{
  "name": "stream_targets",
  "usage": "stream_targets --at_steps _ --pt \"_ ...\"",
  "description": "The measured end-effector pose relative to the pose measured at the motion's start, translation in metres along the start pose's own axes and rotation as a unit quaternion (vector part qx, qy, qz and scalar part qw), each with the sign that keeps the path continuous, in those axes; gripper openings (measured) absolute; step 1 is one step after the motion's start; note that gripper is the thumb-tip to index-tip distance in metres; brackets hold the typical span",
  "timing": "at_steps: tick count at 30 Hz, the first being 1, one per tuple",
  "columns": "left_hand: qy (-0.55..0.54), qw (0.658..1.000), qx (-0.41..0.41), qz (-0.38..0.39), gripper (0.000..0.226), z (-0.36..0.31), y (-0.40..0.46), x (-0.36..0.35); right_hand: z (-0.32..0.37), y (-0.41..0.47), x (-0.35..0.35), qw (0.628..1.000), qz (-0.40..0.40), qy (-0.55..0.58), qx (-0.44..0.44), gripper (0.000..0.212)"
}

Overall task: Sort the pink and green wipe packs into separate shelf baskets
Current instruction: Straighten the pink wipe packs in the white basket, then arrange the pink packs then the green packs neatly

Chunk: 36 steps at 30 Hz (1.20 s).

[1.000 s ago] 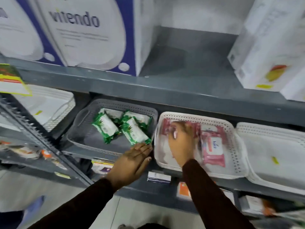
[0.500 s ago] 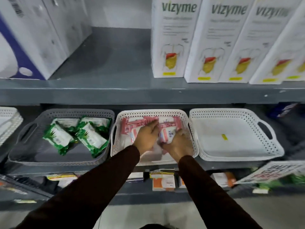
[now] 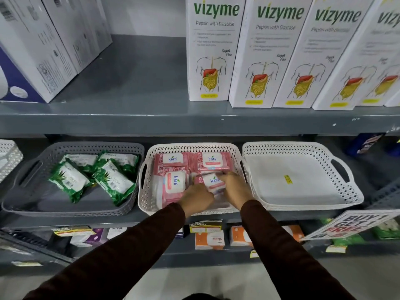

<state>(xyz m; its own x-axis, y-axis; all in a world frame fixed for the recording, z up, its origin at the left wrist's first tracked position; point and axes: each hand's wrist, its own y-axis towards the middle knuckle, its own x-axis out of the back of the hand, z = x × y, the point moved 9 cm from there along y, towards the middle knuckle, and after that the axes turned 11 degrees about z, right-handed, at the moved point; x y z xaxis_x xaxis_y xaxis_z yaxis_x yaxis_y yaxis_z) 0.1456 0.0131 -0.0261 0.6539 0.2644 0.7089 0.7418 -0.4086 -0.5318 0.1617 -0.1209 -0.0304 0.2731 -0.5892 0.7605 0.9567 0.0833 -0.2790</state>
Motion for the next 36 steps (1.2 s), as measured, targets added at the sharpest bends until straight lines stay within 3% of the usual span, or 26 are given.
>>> stream_targets --at_steps 2,3,5,7,9,11,13,14,16,17,18,19,21,25,31,34,36 --pt "-0.033 0.999 -0.016 -0.024 0.017 -0.005 -0.001 0.007 0.003 -0.002 0.005 0.999 -0.019 0.046 -0.002 0.016" --pt "-0.064 0.998 -0.009 -0.024 0.017 -0.004 -0.001 0.01 0.007 -0.006 0.009 0.999 -0.028 0.016 -0.009 0.018" --pt "-0.118 0.991 -0.035 -0.047 0.02 -0.003 -0.008 0.022 0.017 -0.014 0.01 0.999 -0.011 -0.03 -0.01 0.032" --pt "-0.228 0.966 -0.044 -0.113 0.023 0.015 -0.022 0.045 0.025 -0.025 0.015 0.997 -0.053 -0.052 -0.016 0.044" --pt "-0.258 0.944 -0.054 -0.197 0.029 0.036 -0.036 0.075 0.031 -0.036 0.019 0.991 -0.103 0.08 -0.036 0.04" --pt "-0.252 0.941 -0.062 -0.218 0.029 0.052 -0.041 0.099 0.038 -0.037 0.001 0.975 -0.057 0.207 -0.057 0.031" --pt "-0.207 0.961 -0.035 -0.179 0.027 0.062 -0.038 0.111 0.057 -0.034 -0.028 0.969 0.037 0.236 -0.059 0.014" --pt "-0.157 0.977 -0.019 -0.145 0.024 0.066 -0.033 0.111 0.07 -0.034 -0.037 0.978 0.071 0.192 -0.048 0.019" --pt "-0.094 0.992 0.013 -0.079 0.029 0.073 -0.027 0.104 0.088 -0.036 -0.056 0.984 0.118 0.125 -0.04 0.064" --pt "-0.086 0.993 0.032 -0.069 0.031 0.078 -0.028 0.102 0.095 -0.035 -0.063 0.984 0.134 0.115 -0.04 0.075" --pt "-0.07 0.994 0.053 -0.064 0.033 0.083 -0.029 0.1 0.101 -0.035 -0.068 0.984 0.147 0.097 -0.037 0.072" --pt "-0.058 0.994 0.08 -0.051 0.034 0.089 -0.03 0.095 0.105 -0.034 -0.07 0.985 0.153 0.076 -0.037 0.055" --pt "-0.066 0.991 0.111 -0.034 0.031 0.098 -0.034 0.087 0.105 -0.027 -0.068 0.989 0.128 0.054 -0.044 0.023" --pt "-0.073 0.992 0.1 -0.03 0.01 0.105 -0.04 0.084 0.099 -0.018 -0.065 0.995 0.071 0.05 -0.047 0.032" --pt "-0.197 0.971 0.126 -0.053 0.037 0.118 -0.053 0.09 0.108 -0.012 -0.037 0.998 -0.044 -0.014 -0.045 0.022" --pt "-0.276 0.951 0.129 -0.05 0.036 0.129 -0.051 0.085 0.116 -0.003 -0.024 0.996 -0.076 -0.038 -0.041 0.021" --pt "-0.358 0.925 0.127 -0.022 0.03 0.128 -0.051 0.072 0.117 0.01 -0.022 0.996 -0.071 0.027 -0.04 0.019"
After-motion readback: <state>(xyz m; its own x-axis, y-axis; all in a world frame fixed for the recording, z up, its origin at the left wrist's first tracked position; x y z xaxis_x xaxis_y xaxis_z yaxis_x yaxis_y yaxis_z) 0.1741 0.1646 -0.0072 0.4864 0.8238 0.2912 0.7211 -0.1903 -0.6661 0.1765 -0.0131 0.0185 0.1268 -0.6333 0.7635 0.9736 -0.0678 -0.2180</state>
